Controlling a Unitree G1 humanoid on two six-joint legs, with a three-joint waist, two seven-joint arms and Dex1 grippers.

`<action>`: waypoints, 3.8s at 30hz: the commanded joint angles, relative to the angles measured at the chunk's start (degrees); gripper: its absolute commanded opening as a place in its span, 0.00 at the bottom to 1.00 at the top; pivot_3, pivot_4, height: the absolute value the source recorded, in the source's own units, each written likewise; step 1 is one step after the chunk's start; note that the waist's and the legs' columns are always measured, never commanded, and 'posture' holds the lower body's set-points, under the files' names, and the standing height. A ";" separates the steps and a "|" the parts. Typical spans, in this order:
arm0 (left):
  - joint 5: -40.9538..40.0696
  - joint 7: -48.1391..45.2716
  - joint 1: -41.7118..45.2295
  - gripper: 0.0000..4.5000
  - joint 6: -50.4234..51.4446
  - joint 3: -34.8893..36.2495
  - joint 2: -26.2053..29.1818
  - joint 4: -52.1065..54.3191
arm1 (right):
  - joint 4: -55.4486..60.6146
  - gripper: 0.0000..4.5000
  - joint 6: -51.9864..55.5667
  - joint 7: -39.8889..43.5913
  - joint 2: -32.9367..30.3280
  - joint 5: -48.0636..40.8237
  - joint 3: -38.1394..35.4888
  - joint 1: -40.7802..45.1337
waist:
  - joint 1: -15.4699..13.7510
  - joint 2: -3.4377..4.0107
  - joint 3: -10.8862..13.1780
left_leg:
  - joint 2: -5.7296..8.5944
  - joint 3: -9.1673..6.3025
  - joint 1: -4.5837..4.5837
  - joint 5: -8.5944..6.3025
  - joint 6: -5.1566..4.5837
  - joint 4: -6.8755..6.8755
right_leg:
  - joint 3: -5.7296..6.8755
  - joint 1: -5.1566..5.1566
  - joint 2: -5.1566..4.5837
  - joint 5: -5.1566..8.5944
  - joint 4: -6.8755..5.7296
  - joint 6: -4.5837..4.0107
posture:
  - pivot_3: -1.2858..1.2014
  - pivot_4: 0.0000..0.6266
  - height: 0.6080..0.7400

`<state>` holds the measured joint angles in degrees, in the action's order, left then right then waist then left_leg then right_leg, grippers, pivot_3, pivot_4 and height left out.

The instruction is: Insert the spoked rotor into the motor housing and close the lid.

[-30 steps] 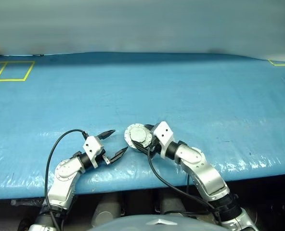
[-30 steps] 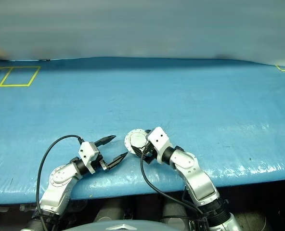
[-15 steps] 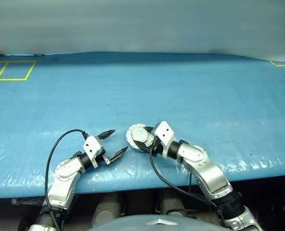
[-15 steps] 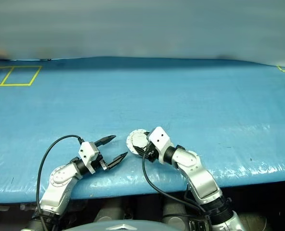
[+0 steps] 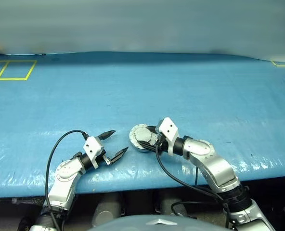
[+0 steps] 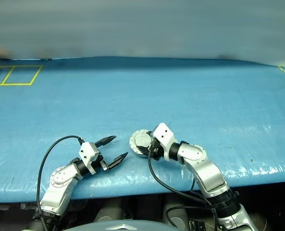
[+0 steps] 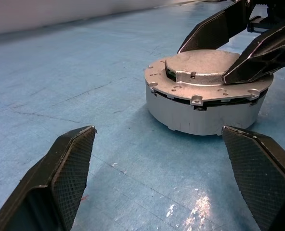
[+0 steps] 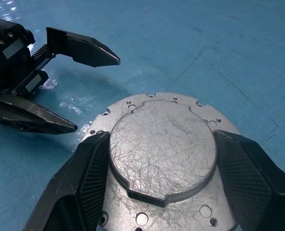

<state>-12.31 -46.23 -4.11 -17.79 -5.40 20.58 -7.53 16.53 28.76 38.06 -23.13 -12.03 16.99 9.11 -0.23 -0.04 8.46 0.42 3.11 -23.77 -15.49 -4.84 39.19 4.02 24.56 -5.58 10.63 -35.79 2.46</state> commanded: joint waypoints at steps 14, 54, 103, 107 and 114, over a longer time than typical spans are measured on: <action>-0.10 0.10 -0.36 1.00 -0.53 -0.12 -0.15 1.77 | -0.23 0.67 -0.50 1.11 -1.56 1.44 0.97 0.86 | -0.18 0.00 0.00 | 0.00 0.00 0.01 0.00 0.00 0.01 | 0.01 -0.01 -0.01 0.00 0.00 0.00 | 0.52 0.24 1.00; -8.97 -3.37 3.82 0.27 11.26 -1.79 -4.80 5.10 | -5.66 0.67 0.31 -0.26 -1.72 4.63 3.15 1.22 | 0.02 -0.05 -0.05 | -0.02 0.00 0.16 0.02 0.03 0.08 | -0.02 -0.15 0.04 0.07 -0.04 0.14 | 0.52 0.24 1.00; 0.18 0.00 3.32 0.00 13.51 -5.88 -2.26 8.03 | 7.29 1.00 2.42 -1.88 -2.96 -2.20 -6.94 0.14 | -0.88 0.01 -0.01 | -0.01 -0.06 -0.06 -0.01 0.03 0.03 | -0.05 0.01 -0.10 0.12 0.03 0.19 | 0.52 0.24 1.00; 0.22 -0.16 3.34 0.00 13.24 -5.83 -2.17 7.77 | 11.22 1.00 9.04 -6.16 0.66 -9.73 -15.06 -1.42 | -0.92 0.01 0.00 | -0.02 -0.09 -0.07 -0.01 0.03 0.03 | -0.03 0.01 -0.08 0.09 0.04 0.13 | 0.52 0.24 1.00; 0.33 -0.36 3.48 0.00 12.64 -5.86 -2.19 7.34 | 9.84 1.00 24.22 -14.80 8.97 -22.31 -26.38 -7.47 | -0.97 0.02 0.00 | -0.02 -0.11 -0.10 -0.04 0.01 -0.02 | -0.02 0.01 -0.10 0.02 0.08 -0.03 | 0.52 0.24 1.00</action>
<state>-11.93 -46.40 -0.64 -4.60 -11.22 18.20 -0.37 25.42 50.41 25.07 -15.06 -30.54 -6.77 1.62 -1.20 -0.02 8.46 0.40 3.00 -23.87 -15.53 -4.82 39.17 3.99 24.56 -5.68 10.64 -35.72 2.42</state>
